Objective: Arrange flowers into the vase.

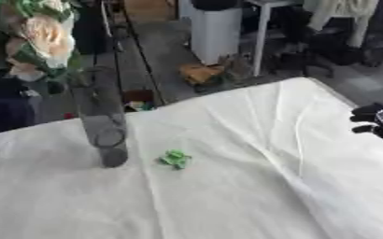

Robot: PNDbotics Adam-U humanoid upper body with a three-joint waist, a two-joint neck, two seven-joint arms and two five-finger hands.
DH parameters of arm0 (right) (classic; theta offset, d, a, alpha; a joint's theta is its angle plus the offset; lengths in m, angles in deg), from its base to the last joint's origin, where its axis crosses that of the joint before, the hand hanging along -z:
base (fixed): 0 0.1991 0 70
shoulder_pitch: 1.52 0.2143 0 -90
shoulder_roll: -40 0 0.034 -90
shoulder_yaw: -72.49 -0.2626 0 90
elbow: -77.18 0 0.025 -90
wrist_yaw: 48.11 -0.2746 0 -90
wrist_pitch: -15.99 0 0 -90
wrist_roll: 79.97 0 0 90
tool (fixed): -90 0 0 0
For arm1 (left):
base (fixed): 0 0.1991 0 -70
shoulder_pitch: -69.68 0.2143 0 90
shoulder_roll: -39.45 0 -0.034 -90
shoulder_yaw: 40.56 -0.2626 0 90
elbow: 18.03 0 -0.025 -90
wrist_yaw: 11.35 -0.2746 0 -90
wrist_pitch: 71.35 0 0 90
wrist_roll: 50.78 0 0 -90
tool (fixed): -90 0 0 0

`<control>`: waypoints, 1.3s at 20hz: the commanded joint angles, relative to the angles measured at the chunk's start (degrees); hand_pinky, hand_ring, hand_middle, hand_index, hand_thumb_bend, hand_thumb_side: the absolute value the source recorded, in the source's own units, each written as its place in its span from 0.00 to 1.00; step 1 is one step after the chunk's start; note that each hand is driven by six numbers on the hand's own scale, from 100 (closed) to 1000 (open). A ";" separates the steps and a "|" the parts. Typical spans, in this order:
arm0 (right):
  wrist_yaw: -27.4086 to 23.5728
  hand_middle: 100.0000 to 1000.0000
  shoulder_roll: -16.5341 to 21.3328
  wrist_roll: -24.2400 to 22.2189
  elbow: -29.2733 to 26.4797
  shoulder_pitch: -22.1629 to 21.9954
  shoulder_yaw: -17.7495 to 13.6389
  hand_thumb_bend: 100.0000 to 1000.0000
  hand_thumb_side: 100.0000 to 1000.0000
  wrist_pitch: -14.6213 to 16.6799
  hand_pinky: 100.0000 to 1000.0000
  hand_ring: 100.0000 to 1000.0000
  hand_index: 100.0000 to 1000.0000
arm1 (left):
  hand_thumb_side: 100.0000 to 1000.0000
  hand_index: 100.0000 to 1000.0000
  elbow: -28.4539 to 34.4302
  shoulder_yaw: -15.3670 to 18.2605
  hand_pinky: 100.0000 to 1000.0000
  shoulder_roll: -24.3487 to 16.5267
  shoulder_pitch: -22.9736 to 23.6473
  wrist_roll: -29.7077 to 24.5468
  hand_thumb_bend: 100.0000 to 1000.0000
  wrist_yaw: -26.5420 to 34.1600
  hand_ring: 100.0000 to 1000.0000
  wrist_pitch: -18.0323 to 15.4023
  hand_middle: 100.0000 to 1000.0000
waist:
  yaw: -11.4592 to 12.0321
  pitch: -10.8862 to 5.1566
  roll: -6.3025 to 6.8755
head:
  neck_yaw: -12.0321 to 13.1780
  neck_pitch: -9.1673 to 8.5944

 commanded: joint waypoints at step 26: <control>-0.33 0.64 0.16 0.46 -0.92 -0.24 -0.91 0.00 0.86 -0.01 0.61 0.70 0.65 | 0.70 0.78 35.65 0.50 0.83 -6.47 11.91 5.98 1.00 26.47 0.74 5.47 0.56 | 5.25 -0.53 -1.97 | 5.29 0.68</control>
